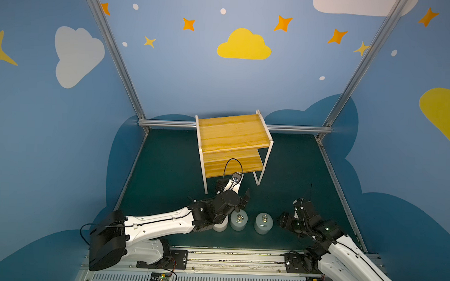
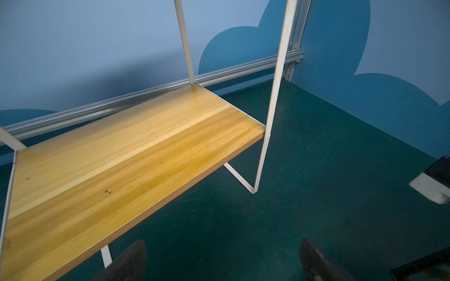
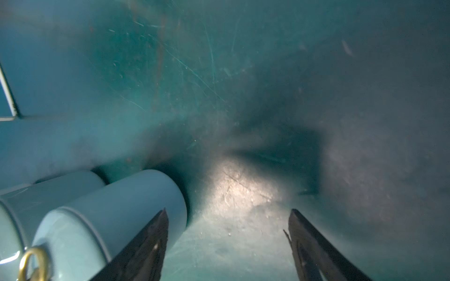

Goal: Remove the tea canisters from the shelf
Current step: Move the tea canister to the center of the board.

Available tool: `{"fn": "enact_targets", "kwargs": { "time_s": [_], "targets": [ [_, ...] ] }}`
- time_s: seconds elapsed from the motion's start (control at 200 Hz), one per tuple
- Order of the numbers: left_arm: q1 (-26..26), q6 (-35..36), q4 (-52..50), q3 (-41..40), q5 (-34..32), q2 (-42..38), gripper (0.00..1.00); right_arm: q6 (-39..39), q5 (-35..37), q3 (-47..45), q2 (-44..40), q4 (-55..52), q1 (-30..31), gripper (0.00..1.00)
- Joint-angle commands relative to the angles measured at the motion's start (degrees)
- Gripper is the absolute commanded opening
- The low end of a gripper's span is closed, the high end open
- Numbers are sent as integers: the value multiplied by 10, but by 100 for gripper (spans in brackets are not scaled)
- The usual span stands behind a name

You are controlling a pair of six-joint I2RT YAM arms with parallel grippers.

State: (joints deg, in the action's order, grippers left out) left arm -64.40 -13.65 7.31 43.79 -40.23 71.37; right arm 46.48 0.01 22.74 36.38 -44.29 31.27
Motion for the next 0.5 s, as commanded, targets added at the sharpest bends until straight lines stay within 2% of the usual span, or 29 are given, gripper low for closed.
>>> {"fn": "enact_targets", "kwargs": {
  "time_s": [0.0,0.2,0.496],
  "targets": [
    [9,14,9,-11,0,-15,99,27,11,28,2,-45,13,79],
    [21,14,16,-19,4,-21,99,52,-20,28,4,-43,36,78],
    [29,11,14,-23,9,-25,99,79,-20,20,30,-14,75,78]
  ]
}}
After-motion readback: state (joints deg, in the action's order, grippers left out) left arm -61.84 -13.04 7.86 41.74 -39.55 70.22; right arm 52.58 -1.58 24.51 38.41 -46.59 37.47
